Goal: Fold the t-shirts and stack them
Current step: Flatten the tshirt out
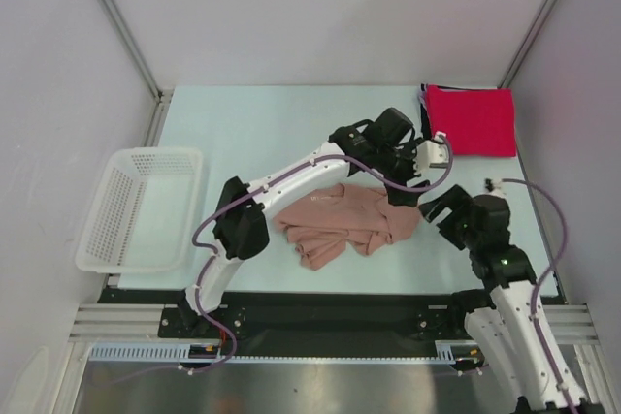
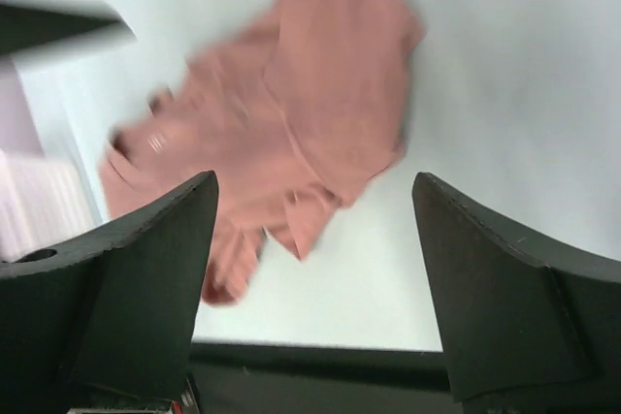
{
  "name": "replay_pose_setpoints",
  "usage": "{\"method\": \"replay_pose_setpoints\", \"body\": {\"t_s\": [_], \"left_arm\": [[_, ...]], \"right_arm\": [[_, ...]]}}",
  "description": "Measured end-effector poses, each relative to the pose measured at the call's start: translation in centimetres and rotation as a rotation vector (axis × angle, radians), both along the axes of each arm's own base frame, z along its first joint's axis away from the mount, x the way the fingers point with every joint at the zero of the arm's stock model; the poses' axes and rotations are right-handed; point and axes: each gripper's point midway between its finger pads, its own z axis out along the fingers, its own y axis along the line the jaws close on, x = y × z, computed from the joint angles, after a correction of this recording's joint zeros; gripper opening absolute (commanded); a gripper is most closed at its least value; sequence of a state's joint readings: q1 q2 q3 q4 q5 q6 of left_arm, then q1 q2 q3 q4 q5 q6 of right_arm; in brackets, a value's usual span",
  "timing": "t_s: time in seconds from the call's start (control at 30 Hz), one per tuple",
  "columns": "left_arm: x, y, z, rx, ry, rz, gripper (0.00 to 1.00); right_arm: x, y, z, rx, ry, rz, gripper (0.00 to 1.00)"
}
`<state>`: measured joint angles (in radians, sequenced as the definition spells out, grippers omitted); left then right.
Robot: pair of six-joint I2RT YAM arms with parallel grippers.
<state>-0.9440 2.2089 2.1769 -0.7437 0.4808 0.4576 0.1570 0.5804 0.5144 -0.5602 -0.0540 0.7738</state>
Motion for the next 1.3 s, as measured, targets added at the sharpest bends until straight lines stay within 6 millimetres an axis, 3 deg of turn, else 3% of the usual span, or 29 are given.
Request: {"method": "replay_pose_setpoints", "body": {"t_s": [0.1,0.2,0.27,0.37,0.43,0.5,0.67,0.77,0.83,0.93,1.1,1.3], "left_arm": [[-1.9,-0.4,1.2,-0.031,0.046,-0.043,0.88],[-0.6,2.2,3.0,-0.055,0.074,0.011,0.86],[1.0,5.8,4.5,-0.060,0.083,0.076,0.83],[2.5,11.5,5.8,-0.032,0.054,0.179,0.69],[2.0,15.0,5.3,0.020,0.037,0.231,0.66],[0.0,17.6,3.7,0.086,0.039,0.250,0.66],[-5.8,23.7,-5.2,0.330,0.147,0.267,0.69],[-7.7,26.7,-9.6,0.464,0.193,0.287,0.72],[-8.4,28.5,-11.7,0.535,0.200,0.304,0.73],[-8.5,29.1,-12.7,0.557,0.191,0.316,0.73],[-7.9,27.4,-12.6,0.487,0.184,0.297,0.73],[-9.1,25.7,-12.7,0.445,0.215,0.234,0.72]], "right_arm": [[0.4,-3.5,3.8,-0.030,-0.103,-0.147,0.84],[1.1,-5.5,6.1,-0.056,-0.151,-0.212,0.80],[1.9,-5.9,5.9,-0.062,-0.134,-0.207,0.71],[3.7,-5.3,4.1,-0.052,-0.062,-0.150,0.62],[5.2,-4.7,2.5,-0.052,-0.008,-0.102,0.62],[6.3,-3.6,0.9,-0.076,0.047,-0.043,0.62],[9.9,0.5,0.7,-0.190,0.080,0.135,0.65],[13.0,2.9,0.7,-0.255,0.076,0.214,0.67],[14.5,4.1,-0.4,-0.295,0.090,0.255,0.69],[15.7,6.0,-3.4,-0.358,0.164,0.327,0.69],[15.5,7.6,-8.2,-0.456,0.288,0.413,0.68],[16.0,6.9,-9.8,-0.534,0.351,0.406,0.65]]}}
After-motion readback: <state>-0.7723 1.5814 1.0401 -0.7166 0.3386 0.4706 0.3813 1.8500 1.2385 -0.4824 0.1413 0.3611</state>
